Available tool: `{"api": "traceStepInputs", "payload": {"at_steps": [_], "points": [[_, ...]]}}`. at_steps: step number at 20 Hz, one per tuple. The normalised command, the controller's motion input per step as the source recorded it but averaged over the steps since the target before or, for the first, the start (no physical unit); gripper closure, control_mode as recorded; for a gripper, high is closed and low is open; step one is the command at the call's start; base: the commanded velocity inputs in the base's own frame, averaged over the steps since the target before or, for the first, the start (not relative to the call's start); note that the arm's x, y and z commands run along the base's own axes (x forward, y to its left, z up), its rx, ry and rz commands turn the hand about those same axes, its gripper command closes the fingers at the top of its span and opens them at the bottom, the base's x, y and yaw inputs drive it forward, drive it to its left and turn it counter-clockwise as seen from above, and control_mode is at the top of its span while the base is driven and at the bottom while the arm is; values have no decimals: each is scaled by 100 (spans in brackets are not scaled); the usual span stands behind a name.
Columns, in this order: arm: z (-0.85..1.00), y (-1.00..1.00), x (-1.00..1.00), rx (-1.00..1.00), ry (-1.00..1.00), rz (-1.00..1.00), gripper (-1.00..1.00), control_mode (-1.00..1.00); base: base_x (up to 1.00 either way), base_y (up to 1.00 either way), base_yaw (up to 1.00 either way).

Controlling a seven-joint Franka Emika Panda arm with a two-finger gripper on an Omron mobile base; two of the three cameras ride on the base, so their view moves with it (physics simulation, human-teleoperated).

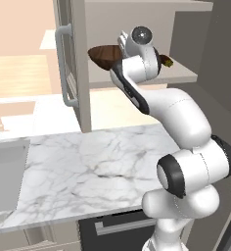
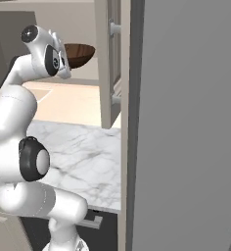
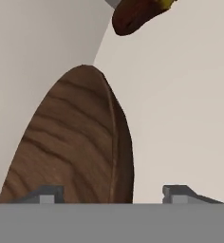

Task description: Pick the mug and place it in the sink. Pick the bowl and place it in the open cabinet and then close the cabinet.

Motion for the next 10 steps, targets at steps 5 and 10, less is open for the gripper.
{"api": "traceStepInputs", "payload": {"at_steps": [5, 10], "points": [[7, 0, 3, 0, -1, 0, -100, -100, 0, 0, 0], [1, 0, -24, 0, -1, 0, -100, -100, 0, 0, 0]]}}
